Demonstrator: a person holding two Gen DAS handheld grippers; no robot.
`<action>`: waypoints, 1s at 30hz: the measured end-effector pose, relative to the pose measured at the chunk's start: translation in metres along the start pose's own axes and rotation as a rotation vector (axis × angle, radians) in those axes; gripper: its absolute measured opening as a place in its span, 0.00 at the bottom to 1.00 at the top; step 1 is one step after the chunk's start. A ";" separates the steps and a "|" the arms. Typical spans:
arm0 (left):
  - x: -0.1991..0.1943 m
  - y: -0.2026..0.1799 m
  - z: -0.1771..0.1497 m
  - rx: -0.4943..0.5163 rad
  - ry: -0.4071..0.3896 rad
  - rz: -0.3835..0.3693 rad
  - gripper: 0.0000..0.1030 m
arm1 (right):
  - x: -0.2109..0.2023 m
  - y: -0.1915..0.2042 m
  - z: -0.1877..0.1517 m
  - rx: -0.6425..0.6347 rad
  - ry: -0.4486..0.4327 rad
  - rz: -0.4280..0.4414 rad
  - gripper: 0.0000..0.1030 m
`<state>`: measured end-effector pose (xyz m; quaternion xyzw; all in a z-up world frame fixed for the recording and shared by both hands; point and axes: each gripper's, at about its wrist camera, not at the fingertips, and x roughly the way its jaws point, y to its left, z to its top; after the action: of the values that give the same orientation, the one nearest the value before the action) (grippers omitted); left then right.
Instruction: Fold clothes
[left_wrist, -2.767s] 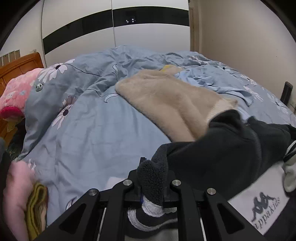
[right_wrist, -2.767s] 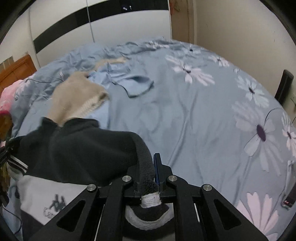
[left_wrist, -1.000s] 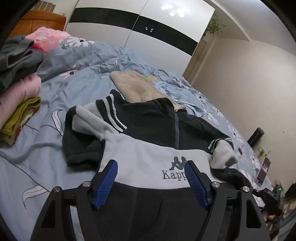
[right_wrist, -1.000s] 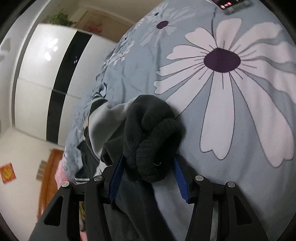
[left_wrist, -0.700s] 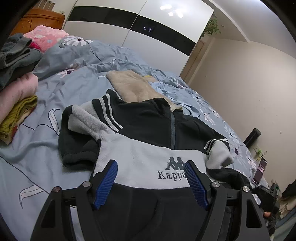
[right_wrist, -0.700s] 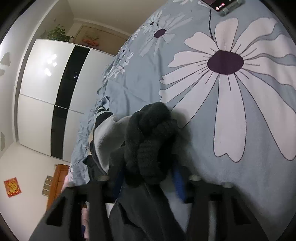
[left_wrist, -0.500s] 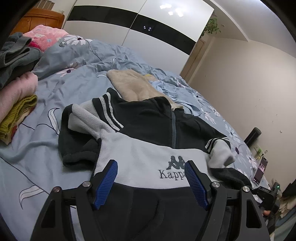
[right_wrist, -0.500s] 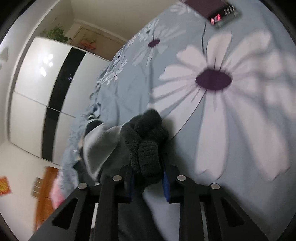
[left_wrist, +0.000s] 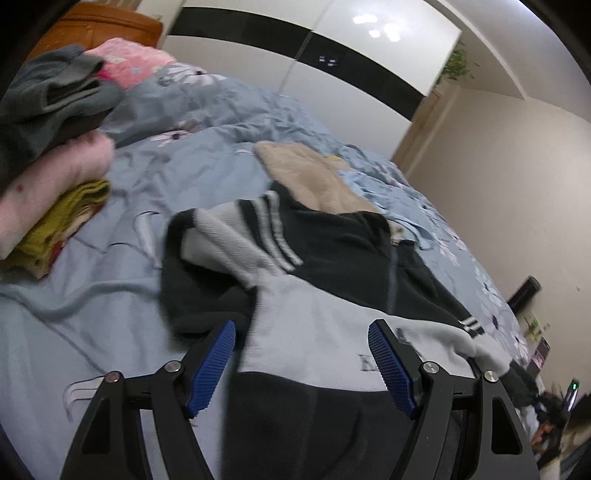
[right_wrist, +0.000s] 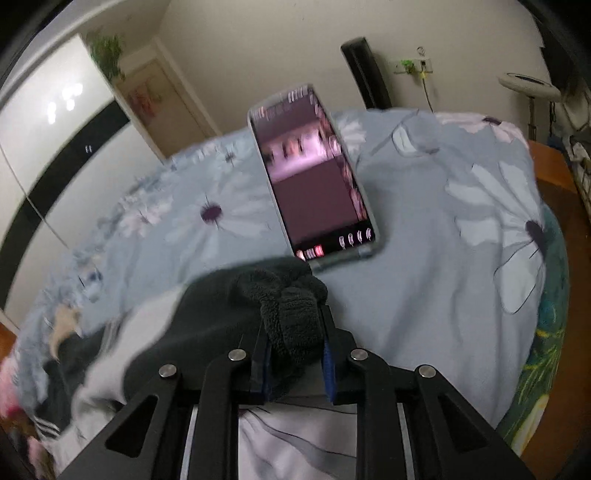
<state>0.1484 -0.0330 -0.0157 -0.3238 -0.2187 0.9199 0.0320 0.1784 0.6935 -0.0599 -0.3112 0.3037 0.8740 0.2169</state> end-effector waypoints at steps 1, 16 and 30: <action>-0.001 0.007 0.000 -0.011 -0.001 0.017 0.76 | -0.001 -0.001 -0.002 -0.006 -0.003 0.005 0.22; 0.044 0.104 0.011 -0.161 0.131 0.141 0.74 | -0.084 0.114 -0.045 -0.271 -0.138 0.152 0.51; 0.075 0.043 0.061 0.267 0.012 0.362 0.15 | -0.045 0.210 -0.133 -0.396 0.076 0.335 0.51</action>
<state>0.0557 -0.0803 -0.0358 -0.3559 -0.0330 0.9296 -0.0896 0.1462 0.4448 -0.0291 -0.3254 0.1819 0.9279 -0.0074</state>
